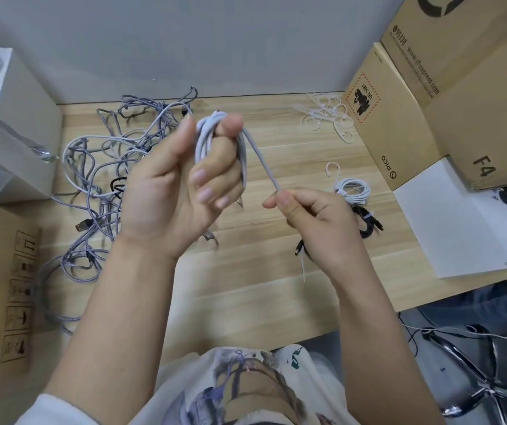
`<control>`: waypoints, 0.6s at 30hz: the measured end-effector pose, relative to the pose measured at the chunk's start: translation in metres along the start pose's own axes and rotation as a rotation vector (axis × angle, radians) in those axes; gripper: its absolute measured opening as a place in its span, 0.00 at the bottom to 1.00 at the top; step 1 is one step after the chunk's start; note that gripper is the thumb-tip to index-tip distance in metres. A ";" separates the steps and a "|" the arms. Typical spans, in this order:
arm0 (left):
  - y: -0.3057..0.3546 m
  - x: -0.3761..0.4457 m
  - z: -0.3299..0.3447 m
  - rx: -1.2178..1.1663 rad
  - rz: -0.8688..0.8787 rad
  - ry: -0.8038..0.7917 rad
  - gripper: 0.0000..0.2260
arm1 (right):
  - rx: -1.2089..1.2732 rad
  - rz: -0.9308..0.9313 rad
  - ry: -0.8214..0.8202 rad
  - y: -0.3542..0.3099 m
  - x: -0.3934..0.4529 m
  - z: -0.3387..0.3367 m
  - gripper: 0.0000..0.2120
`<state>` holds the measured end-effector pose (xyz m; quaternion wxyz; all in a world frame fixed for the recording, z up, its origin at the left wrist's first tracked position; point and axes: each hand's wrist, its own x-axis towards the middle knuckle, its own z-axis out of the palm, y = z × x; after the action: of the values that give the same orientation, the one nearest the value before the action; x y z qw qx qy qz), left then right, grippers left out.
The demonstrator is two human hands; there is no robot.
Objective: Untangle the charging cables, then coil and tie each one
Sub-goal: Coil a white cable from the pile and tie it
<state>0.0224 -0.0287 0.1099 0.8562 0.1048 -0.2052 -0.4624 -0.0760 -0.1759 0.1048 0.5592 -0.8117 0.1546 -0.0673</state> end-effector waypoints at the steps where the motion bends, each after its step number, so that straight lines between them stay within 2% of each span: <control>1: 0.000 0.002 0.002 0.002 0.026 0.029 0.15 | -0.018 0.020 -0.034 0.001 0.000 0.002 0.09; 4: -0.005 0.005 0.005 0.100 0.101 0.139 0.20 | -0.094 0.036 -0.089 0.003 -0.001 0.011 0.09; 9: -0.015 0.010 0.006 0.356 0.196 0.358 0.19 | -0.127 0.027 -0.123 -0.005 -0.003 0.012 0.10; 12: -0.022 0.012 -0.001 0.634 0.176 0.498 0.20 | -0.220 -0.005 -0.148 -0.008 -0.006 0.008 0.11; 14: -0.028 0.011 -0.002 0.840 0.113 0.519 0.20 | -0.302 -0.033 -0.151 -0.008 -0.008 0.007 0.14; 18: -0.033 0.008 0.005 1.106 0.018 0.442 0.15 | -0.406 -0.062 -0.134 -0.009 -0.008 0.007 0.18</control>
<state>-0.0006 -0.0534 0.1038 0.7008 0.6274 -0.2333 -0.2466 -0.0803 -0.1639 0.1111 0.3910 -0.9147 0.1024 0.0021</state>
